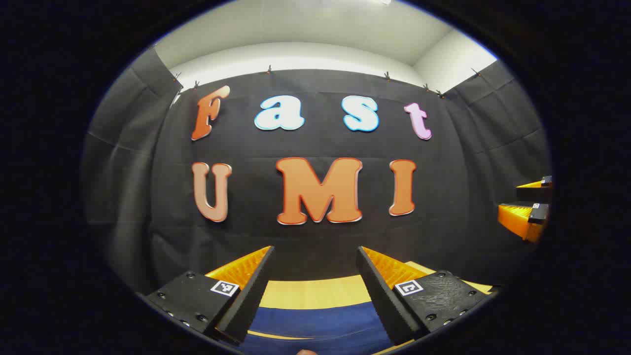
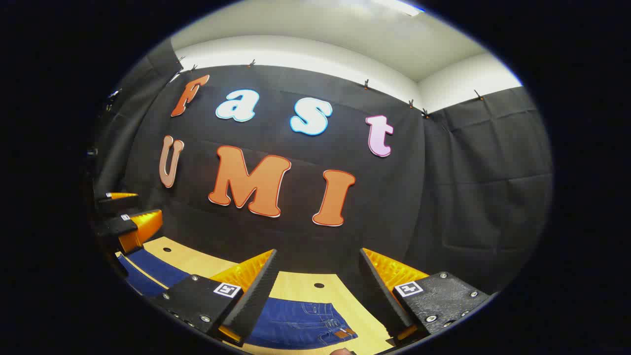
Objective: Grasp the waist and the cuffs of the jeans and fold them to make the two legs overlap; first hold the waist and fold one-third of the jeans toward the cuffs, then hold the cuffs and fold the remaining one-third in the same direction to finish folding.
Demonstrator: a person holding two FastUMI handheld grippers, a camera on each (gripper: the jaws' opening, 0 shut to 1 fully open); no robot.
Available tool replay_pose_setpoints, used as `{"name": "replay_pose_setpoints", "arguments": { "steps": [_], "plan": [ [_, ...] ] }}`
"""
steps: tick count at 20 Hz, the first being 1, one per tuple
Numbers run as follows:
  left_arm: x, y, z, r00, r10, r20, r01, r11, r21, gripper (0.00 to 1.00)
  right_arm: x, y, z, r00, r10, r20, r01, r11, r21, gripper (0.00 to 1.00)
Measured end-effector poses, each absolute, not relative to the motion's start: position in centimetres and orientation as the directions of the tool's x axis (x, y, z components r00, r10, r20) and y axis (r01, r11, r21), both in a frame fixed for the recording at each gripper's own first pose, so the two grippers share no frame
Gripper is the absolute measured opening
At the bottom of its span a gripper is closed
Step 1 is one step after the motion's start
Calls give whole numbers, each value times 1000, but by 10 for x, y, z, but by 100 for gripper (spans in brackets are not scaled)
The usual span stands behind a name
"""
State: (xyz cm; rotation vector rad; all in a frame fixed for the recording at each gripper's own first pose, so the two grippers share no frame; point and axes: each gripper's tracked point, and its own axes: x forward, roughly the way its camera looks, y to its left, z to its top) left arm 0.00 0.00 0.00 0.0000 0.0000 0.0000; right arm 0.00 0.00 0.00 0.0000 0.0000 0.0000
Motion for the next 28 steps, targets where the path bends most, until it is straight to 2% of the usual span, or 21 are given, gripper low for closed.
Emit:
{"name": "replay_pose_setpoints", "arguments": {
  "steps": [2,4,5,8,9,15,17,20,28],
  "plan": [
    [-4,35,13,999,45,25,-46,999,6,100,-3,16,2,999,37,-10,-37,999,17,100],
    [-13,52,22,998,54,37,-54,999,-4,100,-5,17,-1,999,31,-13,-31,999,16,94],
    [-17,57,21,998,51,34,-51,999,-4,100,-7,18,-3,999,30,-15,-30,999,17,95],
    [-24,65,20,997,63,39,-64,998,26,99,-5,27,-15,998,48,-40,-46,998,33,100],
    [-25,65,15,997,67,37,-69,997,34,99,-2,29,-18,998,51,-48,-50,998,35,94],
    [-12,62,-7,997,78,-20,-77,997,16,98,30,41,-27,993,110,-46,-108,993,54,100],
    [-7,70,-11,993,114,-12,-114,993,26,98,42,45,-35,990,134,-55,-130,989,67,98],
    [-3,87,-34,982,184,-53,-182,983,37,100,58,43,-59,980,167,-112,-157,983,96,98],
    [-15,144,-100,926,322,-195,-318,947,56,99,94,-7,-129,952,144,-271,-123,988,92,98]
  ]
}}
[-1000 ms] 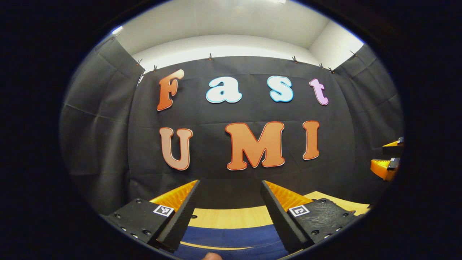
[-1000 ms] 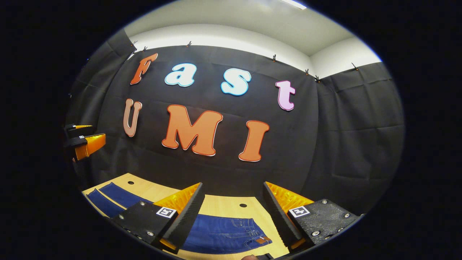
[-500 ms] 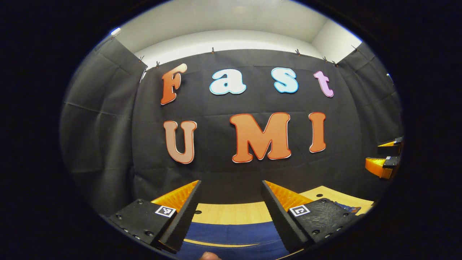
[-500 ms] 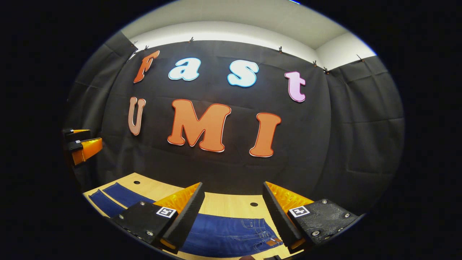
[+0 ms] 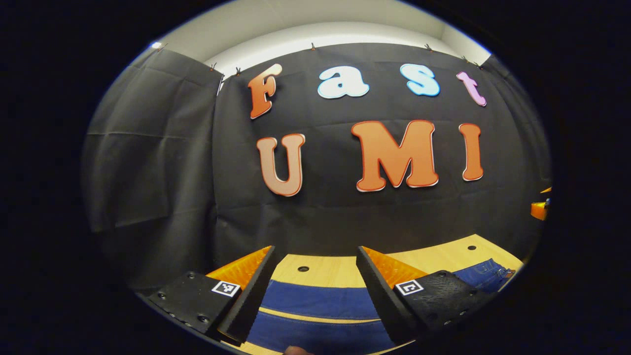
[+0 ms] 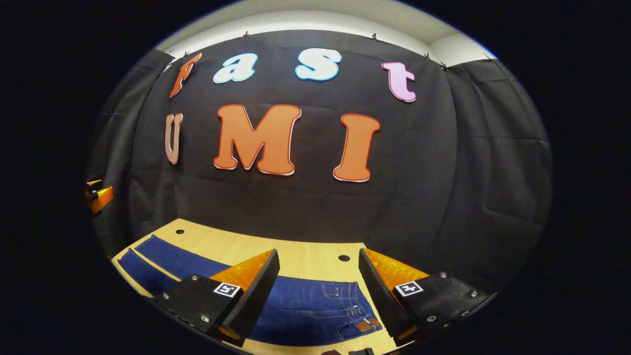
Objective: Grasp the waist and the cuffs of the jeans and fold them to make the two legs overlap; first hold the waist and fold one-third of the jeans toward the cuffs, then hold the cuffs and fold the remaining one-third in the same direction to finish folding.
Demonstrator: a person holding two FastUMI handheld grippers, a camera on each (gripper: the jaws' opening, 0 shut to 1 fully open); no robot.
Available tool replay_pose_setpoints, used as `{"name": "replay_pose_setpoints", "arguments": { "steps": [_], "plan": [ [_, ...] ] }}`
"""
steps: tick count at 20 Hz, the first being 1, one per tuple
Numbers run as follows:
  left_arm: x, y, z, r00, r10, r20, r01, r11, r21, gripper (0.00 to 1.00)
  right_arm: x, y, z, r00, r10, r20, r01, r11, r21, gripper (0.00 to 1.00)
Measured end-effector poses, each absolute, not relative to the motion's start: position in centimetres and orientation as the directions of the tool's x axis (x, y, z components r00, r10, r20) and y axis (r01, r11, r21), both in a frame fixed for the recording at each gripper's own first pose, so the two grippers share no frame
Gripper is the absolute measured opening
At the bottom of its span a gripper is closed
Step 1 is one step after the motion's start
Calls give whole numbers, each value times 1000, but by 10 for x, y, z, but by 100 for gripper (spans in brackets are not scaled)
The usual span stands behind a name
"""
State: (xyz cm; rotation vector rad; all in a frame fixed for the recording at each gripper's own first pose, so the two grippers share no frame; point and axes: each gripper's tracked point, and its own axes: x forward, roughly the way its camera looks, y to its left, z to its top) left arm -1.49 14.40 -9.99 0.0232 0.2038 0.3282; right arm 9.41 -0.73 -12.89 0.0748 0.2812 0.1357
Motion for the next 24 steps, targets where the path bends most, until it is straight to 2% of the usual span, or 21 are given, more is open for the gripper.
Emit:
{"name": "replay_pose_setpoints", "arguments": {
  "steps": [6,14,19,24],
  "plan": [
    [-35,197,-164,860,347,-375,-373,928,4,99,95,-19,-183,893,139,-429,-80,985,153,98],
    [-78,267,-267,712,296,-636,-522,829,-199,98,71,-16,-275,690,204,-694,57,941,333,98],
    [-102,293,-327,579,216,-786,-655,697,-292,98,63,-13,-310,591,240,-770,149,906,396,99],
    [-114,312,-373,511,168,-843,-745,575,-338,98,64,-12,-334,531,255,-808,243,868,434,99]
  ]
}}
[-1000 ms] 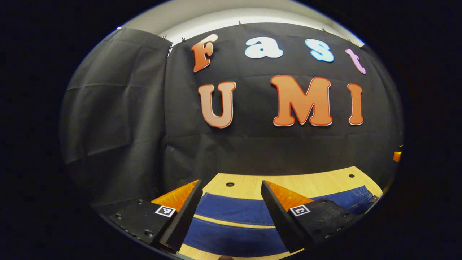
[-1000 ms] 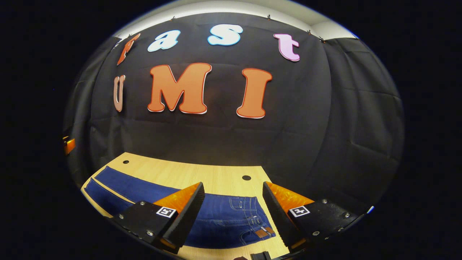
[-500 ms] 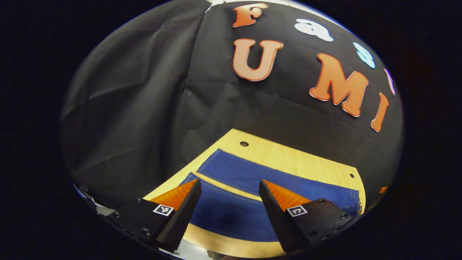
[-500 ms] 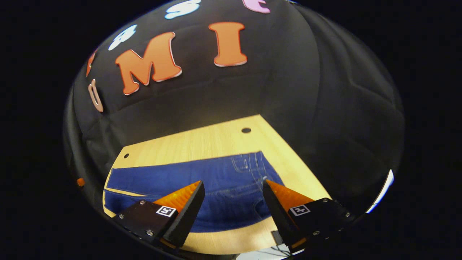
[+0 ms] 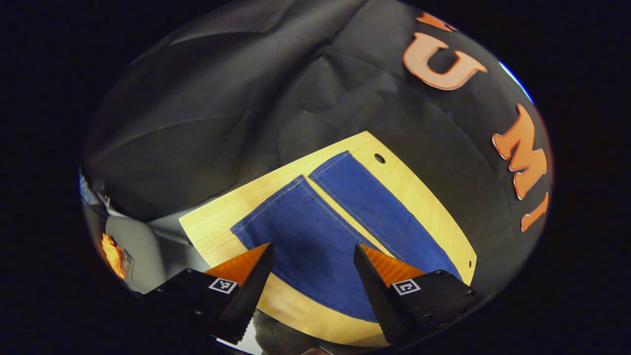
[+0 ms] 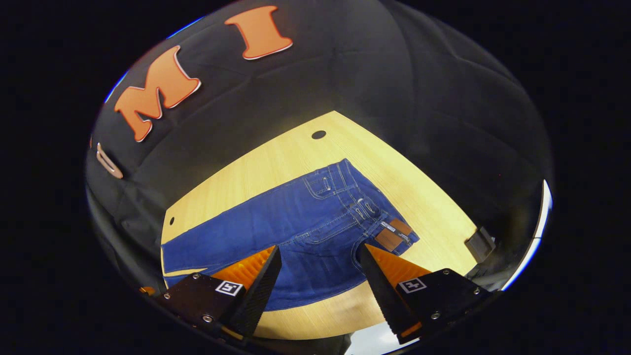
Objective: Grasp the waist and the cuffs of the jeans and fold them to make the two legs overlap; first hold the waist and fold one-third of the jeans toward the cuffs, then hold the cuffs and fold the remaining one-third in the same direction to finish folding.
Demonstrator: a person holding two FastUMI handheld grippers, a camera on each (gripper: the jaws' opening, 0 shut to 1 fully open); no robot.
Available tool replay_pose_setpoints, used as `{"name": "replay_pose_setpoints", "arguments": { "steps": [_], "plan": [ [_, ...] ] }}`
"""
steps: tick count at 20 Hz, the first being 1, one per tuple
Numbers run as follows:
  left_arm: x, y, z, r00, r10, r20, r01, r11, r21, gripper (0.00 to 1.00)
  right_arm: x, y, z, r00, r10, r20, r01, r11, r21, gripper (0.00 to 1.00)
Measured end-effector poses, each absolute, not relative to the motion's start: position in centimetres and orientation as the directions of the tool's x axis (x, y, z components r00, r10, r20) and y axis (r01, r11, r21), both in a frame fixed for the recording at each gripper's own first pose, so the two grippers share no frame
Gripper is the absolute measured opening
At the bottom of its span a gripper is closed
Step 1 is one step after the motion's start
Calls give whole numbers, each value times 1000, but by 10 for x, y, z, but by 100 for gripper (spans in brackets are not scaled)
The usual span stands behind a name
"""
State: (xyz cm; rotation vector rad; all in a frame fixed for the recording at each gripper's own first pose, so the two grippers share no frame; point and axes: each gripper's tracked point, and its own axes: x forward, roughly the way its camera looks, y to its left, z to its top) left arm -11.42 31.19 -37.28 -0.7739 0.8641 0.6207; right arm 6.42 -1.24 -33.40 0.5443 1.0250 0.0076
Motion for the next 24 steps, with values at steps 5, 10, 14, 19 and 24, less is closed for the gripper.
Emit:
{"name": "replay_pose_setpoints", "arguments": {
  "steps": [5,10,14,19,24],
  "plan": [
    [-133,332,-398,461,111,-880,-818,437,-373,98,66,-7,-351,482,273,-833,305,839,451,98],
    [-142,361,-421,428,86,-900,-859,347,-375,98,71,-4,-373,441,295,-847,346,816,464,99],
    [-143,372,-442,438,51,-897,-863,304,-404,98,73,-5,-392,409,328,-852,405,771,491,98],
    [-133,376,-456,507,33,-861,-835,267,-481,95,70,-17,-413,394,327,-859,475,727,495,98],
    [-107,373,-458,602,6,-799,-773,255,-581,95,70,-24,-427,395,331,-857,539,672,508,98]
  ]
}}
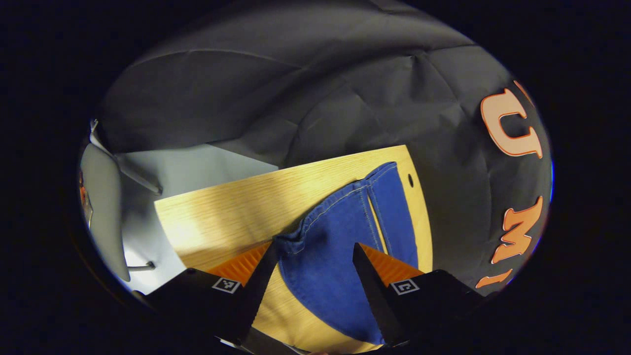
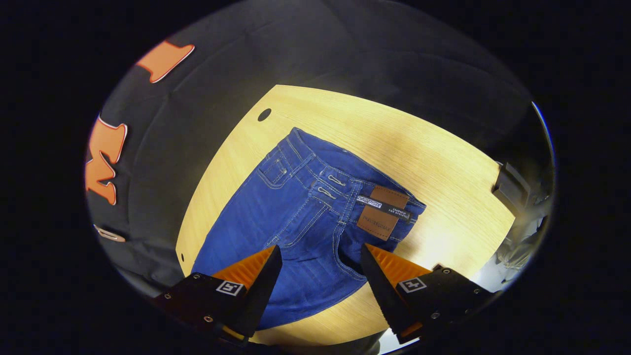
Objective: Grasp the waist and the cuffs of the jeans and fold them to make the two legs overlap; first hold the waist and fold one-third of the jeans toward the cuffs, then hold the cuffs and fold the remaining one-third in the same direction to finish folding.
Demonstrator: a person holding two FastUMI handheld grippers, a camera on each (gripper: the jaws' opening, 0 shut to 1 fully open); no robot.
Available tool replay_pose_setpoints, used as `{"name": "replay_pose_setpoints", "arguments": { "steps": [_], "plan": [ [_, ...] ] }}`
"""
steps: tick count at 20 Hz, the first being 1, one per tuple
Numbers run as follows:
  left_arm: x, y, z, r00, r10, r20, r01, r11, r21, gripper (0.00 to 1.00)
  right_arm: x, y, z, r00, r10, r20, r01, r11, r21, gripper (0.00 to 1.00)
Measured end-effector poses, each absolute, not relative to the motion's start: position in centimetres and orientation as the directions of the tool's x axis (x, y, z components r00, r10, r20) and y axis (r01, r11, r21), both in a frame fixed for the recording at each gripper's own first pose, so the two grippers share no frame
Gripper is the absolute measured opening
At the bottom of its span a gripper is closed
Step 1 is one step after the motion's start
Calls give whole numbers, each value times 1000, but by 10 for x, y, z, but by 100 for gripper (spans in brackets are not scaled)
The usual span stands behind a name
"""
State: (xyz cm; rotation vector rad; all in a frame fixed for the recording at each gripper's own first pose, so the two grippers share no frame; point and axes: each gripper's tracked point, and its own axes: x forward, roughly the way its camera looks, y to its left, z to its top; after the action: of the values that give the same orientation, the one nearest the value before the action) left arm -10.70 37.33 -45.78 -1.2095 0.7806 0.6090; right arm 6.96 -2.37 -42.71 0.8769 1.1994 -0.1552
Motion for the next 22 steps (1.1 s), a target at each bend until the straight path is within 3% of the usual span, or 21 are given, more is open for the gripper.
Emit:
{"name": "replay_pose_setpoints", "arguments": {
  "steps": [2,4,8,16,18,19,22],
  "plan": [
    [-101,376,-459,622,2,-783,-758,249,-602,91,71,-24,-432,396,332,-856,551,660,511,98],
    [-95,378,-462,628,6,-778,-756,238,-609,78,70,-24,-436,391,331,-859,552,662,507,98],
    [-92,377,-469,625,-5,-781,-758,236,-608,40,64,-37,-445,385,301,-873,567,668,481,98],
    [-88,374,-472,603,-10,-798,-767,267,-583,40,41,-53,-454,361,303,-882,612,636,470,97],
    [-112,384,-465,537,28,-843,-821,247,-515,40,34,-52,-464,340,312,-887,636,618,461,97],
    [-105,392,-481,531,65,-845,-835,213,-508,10,36,-48,-469,335,329,-883,650,598,469,97],
    [-103,390,-472,520,34,-853,-832,248,-497,10,41,-40,-479,338,343,-876,644,595,481,96]
  ]
}}
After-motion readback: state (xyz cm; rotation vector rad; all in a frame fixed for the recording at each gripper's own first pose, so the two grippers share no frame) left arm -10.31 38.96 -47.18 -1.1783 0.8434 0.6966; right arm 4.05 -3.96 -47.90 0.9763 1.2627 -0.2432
